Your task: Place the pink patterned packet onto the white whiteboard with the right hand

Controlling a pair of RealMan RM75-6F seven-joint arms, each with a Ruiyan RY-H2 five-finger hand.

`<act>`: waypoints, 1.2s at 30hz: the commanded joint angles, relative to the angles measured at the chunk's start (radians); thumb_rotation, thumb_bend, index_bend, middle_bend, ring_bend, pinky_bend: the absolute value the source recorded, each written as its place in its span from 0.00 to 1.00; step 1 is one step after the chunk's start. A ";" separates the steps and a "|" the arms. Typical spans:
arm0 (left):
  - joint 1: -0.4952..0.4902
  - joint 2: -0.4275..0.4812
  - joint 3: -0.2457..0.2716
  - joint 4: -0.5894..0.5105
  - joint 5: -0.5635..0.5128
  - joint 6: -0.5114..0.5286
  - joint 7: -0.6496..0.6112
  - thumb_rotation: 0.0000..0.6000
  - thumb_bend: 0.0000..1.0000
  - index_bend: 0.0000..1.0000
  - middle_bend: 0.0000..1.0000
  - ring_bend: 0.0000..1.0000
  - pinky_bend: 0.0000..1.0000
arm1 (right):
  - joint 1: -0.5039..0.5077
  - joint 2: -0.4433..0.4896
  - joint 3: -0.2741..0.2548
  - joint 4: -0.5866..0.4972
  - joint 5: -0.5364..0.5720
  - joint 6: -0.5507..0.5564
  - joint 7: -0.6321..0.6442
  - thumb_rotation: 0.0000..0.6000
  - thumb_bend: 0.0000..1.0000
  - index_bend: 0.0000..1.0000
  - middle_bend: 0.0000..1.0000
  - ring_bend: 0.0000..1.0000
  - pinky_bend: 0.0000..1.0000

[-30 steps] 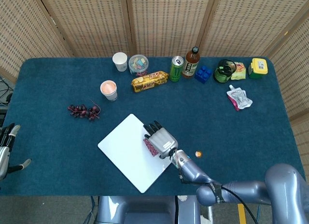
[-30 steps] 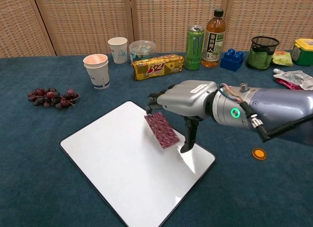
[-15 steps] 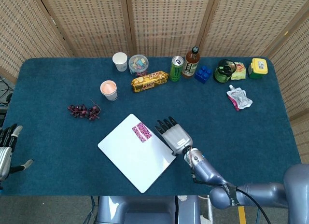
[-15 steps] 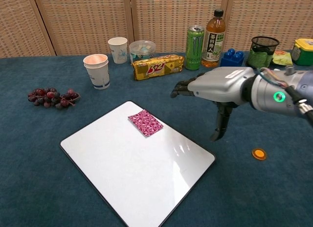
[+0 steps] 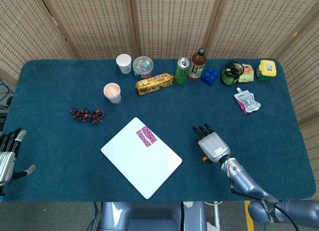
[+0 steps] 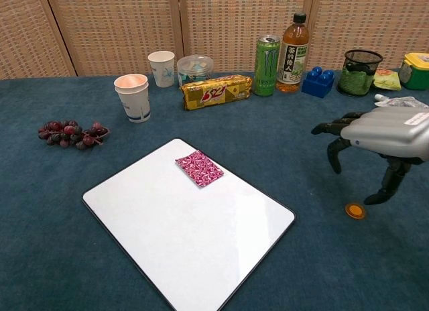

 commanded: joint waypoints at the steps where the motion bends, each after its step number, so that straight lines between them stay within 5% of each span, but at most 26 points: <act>1: 0.000 -0.001 0.001 -0.001 0.001 0.000 0.004 1.00 0.00 0.00 0.00 0.00 0.00 | -0.037 -0.006 -0.022 0.047 -0.049 0.011 0.053 1.00 0.21 0.41 0.00 0.00 0.00; 16: -0.001 -0.007 0.004 -0.001 0.000 -0.003 0.015 1.00 0.00 0.00 0.00 0.00 0.00 | -0.119 -0.080 -0.027 0.200 -0.207 0.022 0.239 1.00 0.23 0.42 0.00 0.00 0.00; 36: -0.003 -0.007 0.004 0.000 -0.002 -0.005 0.014 1.00 0.00 0.00 0.00 0.00 0.00 | -0.143 -0.137 0.012 0.256 -0.245 -0.021 0.259 1.00 0.26 0.42 0.00 0.00 0.00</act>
